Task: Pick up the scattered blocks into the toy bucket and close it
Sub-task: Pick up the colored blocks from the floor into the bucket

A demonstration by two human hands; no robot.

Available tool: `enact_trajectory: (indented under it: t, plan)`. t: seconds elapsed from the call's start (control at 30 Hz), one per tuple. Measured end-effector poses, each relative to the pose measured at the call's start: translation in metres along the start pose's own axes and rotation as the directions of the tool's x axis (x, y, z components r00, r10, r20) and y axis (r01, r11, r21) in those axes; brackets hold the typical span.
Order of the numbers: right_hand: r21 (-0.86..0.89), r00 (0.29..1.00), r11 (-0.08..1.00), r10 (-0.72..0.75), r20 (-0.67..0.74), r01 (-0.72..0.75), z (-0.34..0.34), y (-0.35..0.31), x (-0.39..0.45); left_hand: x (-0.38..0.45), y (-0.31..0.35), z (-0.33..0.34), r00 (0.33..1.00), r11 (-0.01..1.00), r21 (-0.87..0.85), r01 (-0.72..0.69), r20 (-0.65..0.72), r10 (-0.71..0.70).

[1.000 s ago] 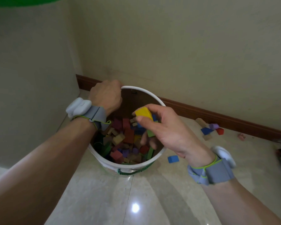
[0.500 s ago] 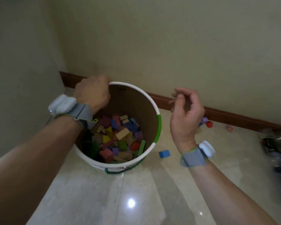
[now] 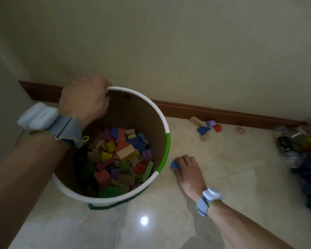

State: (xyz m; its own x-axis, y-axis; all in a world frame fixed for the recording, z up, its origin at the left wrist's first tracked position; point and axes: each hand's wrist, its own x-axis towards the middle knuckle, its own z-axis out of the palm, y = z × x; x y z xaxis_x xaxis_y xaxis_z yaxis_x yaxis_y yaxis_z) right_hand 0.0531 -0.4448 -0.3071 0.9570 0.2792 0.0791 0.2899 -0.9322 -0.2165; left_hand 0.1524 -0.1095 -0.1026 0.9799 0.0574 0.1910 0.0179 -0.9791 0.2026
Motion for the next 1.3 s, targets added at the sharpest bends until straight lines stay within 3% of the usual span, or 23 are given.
enact_trajectory:
  t: [0.1,0.2,0.53,0.73,0.87,1.03,1.3]
  plan:
    - [-0.151,0.973,0.967,0.187,-0.136,-0.207,0.003,0.034,0.024,0.008,0.012,0.004,0.999,1.0,-0.002,-0.03,0.018,0.03]
    - [-0.248,0.932,0.899,0.34,-0.122,-0.361,0.008,0.072,0.05,0.014,0.022,0.008,0.998,0.998,-0.017,-0.067,0.008,0.067]
    - [-0.272,0.937,0.899,0.347,-0.041,-0.344,0.013,0.135,0.116,0.044,0.051,0.026,0.991,0.991,-0.035,-0.128,0.041,0.129]
    - [-0.182,0.888,0.874,0.418,-0.192,-0.451,0.018,0.137,0.131,0.055,0.064,0.029,0.983,0.983,-0.099,-0.152,0.086,0.161]
    - [-0.087,0.796,0.82,0.516,-0.318,-0.566,0.021,0.126,0.139,0.061,0.073,0.032,0.972,0.972,-0.129,-0.196,0.103,0.209]
    - [0.131,0.674,0.736,0.665,-0.323,-0.664,0.016,0.113,0.151,0.06,0.072,0.033,0.975,0.975,-0.123,-0.187,0.101,0.2]
    - [-0.136,0.758,0.752,0.608,-0.236,-0.645,0.015,0.112,0.142,0.058,0.072,0.033,0.975,0.972,-0.134,-0.191,0.092,0.204]
